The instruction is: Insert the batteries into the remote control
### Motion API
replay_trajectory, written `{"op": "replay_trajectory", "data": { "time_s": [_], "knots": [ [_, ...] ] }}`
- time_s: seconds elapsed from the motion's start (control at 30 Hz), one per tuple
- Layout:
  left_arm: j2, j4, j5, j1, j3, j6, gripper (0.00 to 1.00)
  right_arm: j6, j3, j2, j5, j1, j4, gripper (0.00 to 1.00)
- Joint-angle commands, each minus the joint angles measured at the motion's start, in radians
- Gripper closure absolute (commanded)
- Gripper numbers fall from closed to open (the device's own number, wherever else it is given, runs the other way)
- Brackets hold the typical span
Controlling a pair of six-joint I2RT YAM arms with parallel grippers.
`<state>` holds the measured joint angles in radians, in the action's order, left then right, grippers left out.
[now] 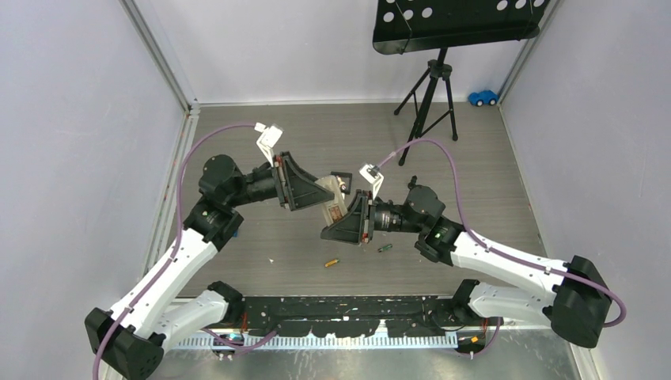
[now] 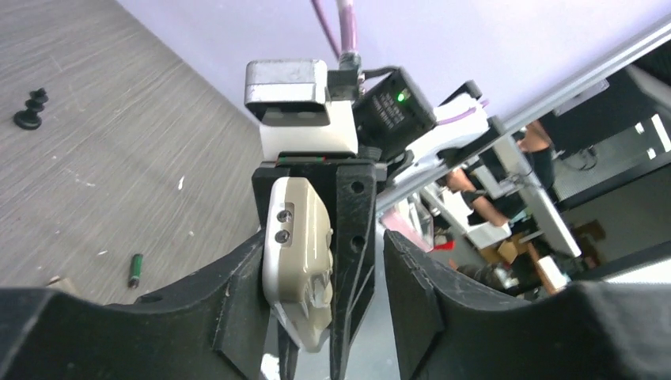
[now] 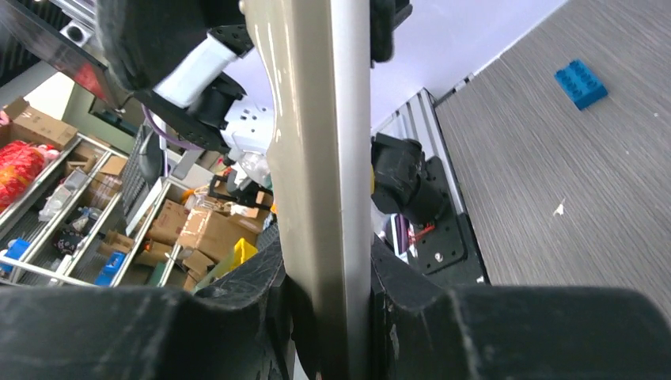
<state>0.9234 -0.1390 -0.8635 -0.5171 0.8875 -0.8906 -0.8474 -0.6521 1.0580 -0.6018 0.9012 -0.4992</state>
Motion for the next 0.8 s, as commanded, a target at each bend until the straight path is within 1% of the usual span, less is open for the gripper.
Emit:
{"op": "replay_trajectory", "data": {
  "time_s": [0.0, 0.2, 0.27, 0.33, 0.47, 0.5, 0.53, 0.6, 0.63, 0.67, 0.7, 0.77],
  "knots": [
    [0.016, -0.206, 0.06, -0.001, 0.0, -0.145, 0.48, -0.106, -0.001, 0.031, 0.024, 0.0, -0.21, 0.9],
    [0.07, -0.255, -0.005, -0.001, -0.007, -0.19, 0.53, -0.132, -0.025, 0.063, 0.006, -0.001, -0.219, 0.91],
    [0.081, -0.256, -0.023, -0.001, -0.007, -0.192, 0.58, -0.15, -0.028, 0.075, 0.004, 0.0, -0.239, 0.91],
    [0.086, -0.254, -0.024, -0.001, -0.011, -0.188, 0.66, -0.162, -0.027, 0.086, 0.003, -0.002, -0.256, 0.91],
    [0.085, -0.219, -0.004, 0.0, -0.008, -0.146, 0.95, -0.173, -0.019, 0.094, 0.014, -0.007, -0.265, 0.91],
    [0.082, -0.191, 0.011, 0.0, -0.002, -0.113, 1.0, -0.178, -0.015, 0.092, 0.017, -0.012, -0.262, 0.87],
    [0.08, -0.155, 0.025, 0.0, 0.002, -0.082, 1.0, -0.178, -0.012, 0.088, 0.025, -0.018, -0.25, 0.76],
    [0.071, -0.056, 0.07, 0.0, 0.01, -0.012, 1.0, -0.171, 0.002, 0.066, 0.055, -0.032, -0.206, 0.48],
    [0.062, -0.011, 0.1, 0.001, 0.013, 0.028, 1.0, -0.159, 0.01, 0.049, 0.075, -0.043, -0.178, 0.38],
    [0.055, 0.031, 0.128, 0.003, 0.015, 0.066, 1.0, -0.143, 0.022, 0.028, 0.098, -0.052, -0.141, 0.33],
    [0.047, 0.067, 0.156, 0.004, 0.017, 0.103, 1.0, -0.126, 0.033, 0.003, 0.119, -0.06, -0.111, 0.3],
    [0.031, 0.125, 0.202, 0.008, 0.018, 0.174, 1.0, -0.097, 0.057, -0.057, 0.168, -0.077, -0.041, 0.26]
  ]
}}
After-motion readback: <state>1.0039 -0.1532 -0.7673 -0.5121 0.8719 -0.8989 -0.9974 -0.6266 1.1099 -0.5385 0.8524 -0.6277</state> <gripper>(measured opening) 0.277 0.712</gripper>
